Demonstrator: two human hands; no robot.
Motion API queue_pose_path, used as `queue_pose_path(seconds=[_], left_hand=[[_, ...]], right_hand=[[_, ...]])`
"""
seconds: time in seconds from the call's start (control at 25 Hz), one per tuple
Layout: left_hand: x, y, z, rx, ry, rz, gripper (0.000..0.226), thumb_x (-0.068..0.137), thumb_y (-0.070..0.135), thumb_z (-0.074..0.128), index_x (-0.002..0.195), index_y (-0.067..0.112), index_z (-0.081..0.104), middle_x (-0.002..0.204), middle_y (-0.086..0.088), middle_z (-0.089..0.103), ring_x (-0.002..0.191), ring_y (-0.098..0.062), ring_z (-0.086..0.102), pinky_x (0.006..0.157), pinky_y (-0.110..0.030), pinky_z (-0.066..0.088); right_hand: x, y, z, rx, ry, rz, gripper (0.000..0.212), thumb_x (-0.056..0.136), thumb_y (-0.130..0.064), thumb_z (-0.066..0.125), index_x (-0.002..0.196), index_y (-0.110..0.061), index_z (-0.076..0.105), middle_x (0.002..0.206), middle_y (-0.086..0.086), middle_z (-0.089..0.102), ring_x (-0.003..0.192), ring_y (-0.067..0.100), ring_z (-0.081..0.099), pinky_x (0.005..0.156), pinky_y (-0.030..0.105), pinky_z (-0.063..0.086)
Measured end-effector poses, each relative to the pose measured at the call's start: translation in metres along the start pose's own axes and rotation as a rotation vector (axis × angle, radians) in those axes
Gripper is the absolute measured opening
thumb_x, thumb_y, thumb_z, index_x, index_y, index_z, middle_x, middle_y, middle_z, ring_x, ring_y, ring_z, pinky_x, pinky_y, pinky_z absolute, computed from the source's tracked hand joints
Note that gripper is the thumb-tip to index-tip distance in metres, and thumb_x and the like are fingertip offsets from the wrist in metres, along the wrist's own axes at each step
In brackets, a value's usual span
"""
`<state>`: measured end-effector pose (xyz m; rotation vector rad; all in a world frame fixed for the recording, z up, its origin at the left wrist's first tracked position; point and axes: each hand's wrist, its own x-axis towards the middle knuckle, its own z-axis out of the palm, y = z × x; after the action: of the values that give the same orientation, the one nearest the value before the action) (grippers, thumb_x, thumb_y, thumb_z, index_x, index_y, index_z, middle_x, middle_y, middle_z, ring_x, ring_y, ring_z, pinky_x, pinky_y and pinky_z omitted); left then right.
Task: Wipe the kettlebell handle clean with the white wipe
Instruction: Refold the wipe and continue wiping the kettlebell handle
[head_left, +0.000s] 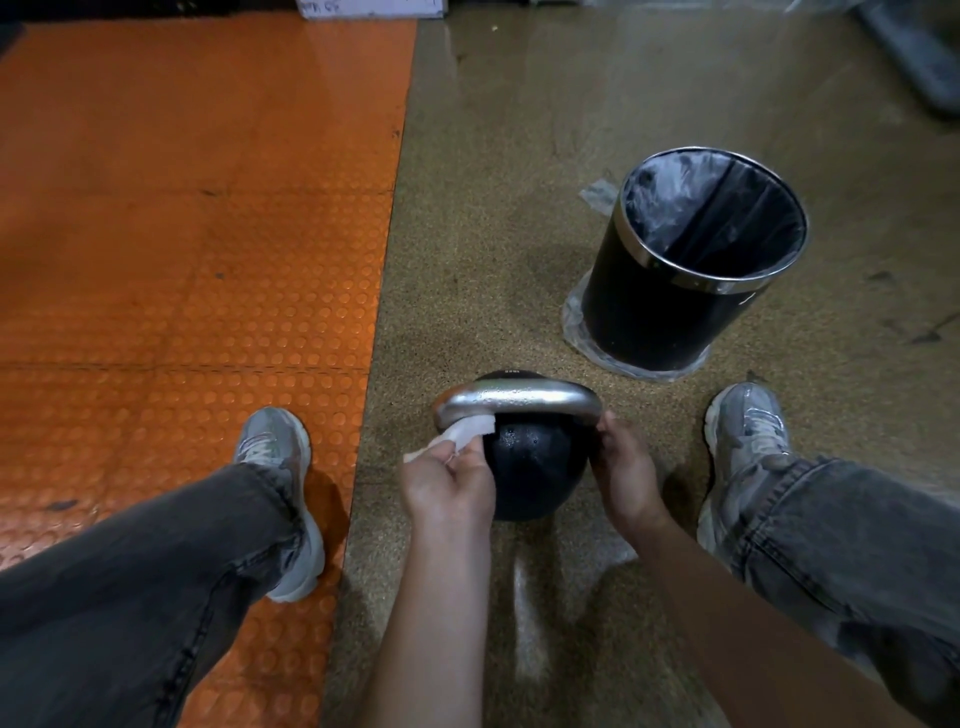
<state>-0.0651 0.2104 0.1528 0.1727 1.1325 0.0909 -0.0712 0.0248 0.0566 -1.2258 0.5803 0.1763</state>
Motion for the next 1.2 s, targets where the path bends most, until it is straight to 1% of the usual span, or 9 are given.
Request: queue_pose_path(seconds=[0.08,0.2,0.48,0.64,0.88,1.0,1.04,1.12,1.2], left_hand=[[-0.001,0.001,-0.004,0.07,-0.024,0.011,0.038,0.101,-0.005,0.025,0.137,-0.01,0.037,0.142,-0.026,0.04,0.136,-0.032,0.042,0.117,-0.037,0.029],[-0.008,0.005,-0.001,0.2,-0.027,0.059,0.029,0.103,0.003,0.03,0.117,-0.011,0.052,0.131,-0.03,0.05,0.13,-0.038,0.048,0.116,-0.044,0.029],[0.001,0.006,0.007,0.134,-0.045,-0.049,0.036,0.101,-0.004,0.023,0.132,-0.012,0.041,0.144,-0.028,0.039,0.135,-0.035,0.042,0.117,-0.038,0.028],[0.006,0.006,-0.001,0.004,-0.043,-0.046,0.046,0.096,-0.008,0.023,0.141,-0.009,0.035,0.14,-0.03,0.042,0.131,-0.037,0.046,0.113,-0.042,0.036],[0.002,0.005,0.004,0.058,-0.03,-0.026,0.032,0.098,-0.007,0.021,0.113,-0.01,0.048,0.126,-0.026,0.047,0.131,-0.033,0.045,0.115,-0.04,0.033],[0.002,0.007,-0.01,0.131,-0.117,0.004,0.039,0.099,-0.005,0.026,0.134,-0.009,0.041,0.138,-0.027,0.045,0.131,-0.035,0.047,0.116,-0.042,0.032],[0.001,0.009,-0.012,0.24,-0.111,0.038,0.034,0.101,-0.001,0.031,0.13,-0.011,0.046,0.131,-0.029,0.052,0.128,-0.037,0.051,0.116,-0.043,0.032],[-0.003,0.008,-0.011,0.838,-0.009,0.255,0.024,0.101,0.012,0.048,0.099,-0.008,0.06,0.088,-0.017,0.065,0.109,-0.041,0.062,0.107,-0.052,0.039],[-0.01,-0.001,-0.007,0.932,0.018,0.349,0.027,0.096,0.019,0.058,0.083,-0.004,0.061,0.065,-0.005,0.058,0.097,-0.041,0.063,0.097,-0.053,0.045]], right_hand=[[0.002,0.001,-0.001,0.024,0.006,0.004,0.031,0.101,-0.042,0.056,0.114,-0.015,0.061,0.123,0.007,0.071,0.127,0.028,0.062,0.111,0.046,0.044],[-0.001,0.002,0.0,0.014,-0.006,0.0,0.04,0.1,-0.041,0.056,0.121,-0.008,0.06,0.121,0.007,0.073,0.125,0.026,0.064,0.11,0.045,0.045],[0.0,0.003,0.0,0.057,0.003,-0.011,0.029,0.094,-0.048,0.055,0.094,-0.02,0.059,0.106,0.0,0.074,0.118,0.024,0.064,0.107,0.043,0.046],[0.001,0.001,0.0,0.074,-0.008,-0.006,0.035,0.093,-0.054,0.051,0.089,-0.02,0.057,0.114,0.009,0.072,0.122,0.029,0.063,0.1,0.041,0.047],[-0.002,0.001,0.001,0.029,-0.005,0.009,0.037,0.089,-0.058,0.051,0.091,-0.021,0.058,0.121,0.012,0.071,0.125,0.029,0.062,0.11,0.046,0.045],[0.002,0.006,-0.003,0.045,-0.016,0.002,0.043,0.09,-0.059,0.051,0.096,-0.018,0.061,0.121,0.01,0.072,0.126,0.027,0.062,0.111,0.046,0.044],[0.003,0.009,-0.004,0.041,-0.025,-0.003,0.05,0.09,-0.06,0.051,0.104,-0.012,0.062,0.125,0.01,0.071,0.127,0.025,0.062,0.113,0.045,0.043],[0.003,0.01,-0.005,0.03,-0.033,-0.002,0.058,0.09,-0.06,0.052,0.112,-0.007,0.061,0.132,0.013,0.068,0.129,0.024,0.061,0.115,0.045,0.041],[0.003,0.007,-0.004,0.037,-0.034,-0.001,0.047,0.091,-0.057,0.053,0.102,-0.012,0.058,0.133,0.02,0.066,0.129,0.029,0.061,0.112,0.046,0.044]])
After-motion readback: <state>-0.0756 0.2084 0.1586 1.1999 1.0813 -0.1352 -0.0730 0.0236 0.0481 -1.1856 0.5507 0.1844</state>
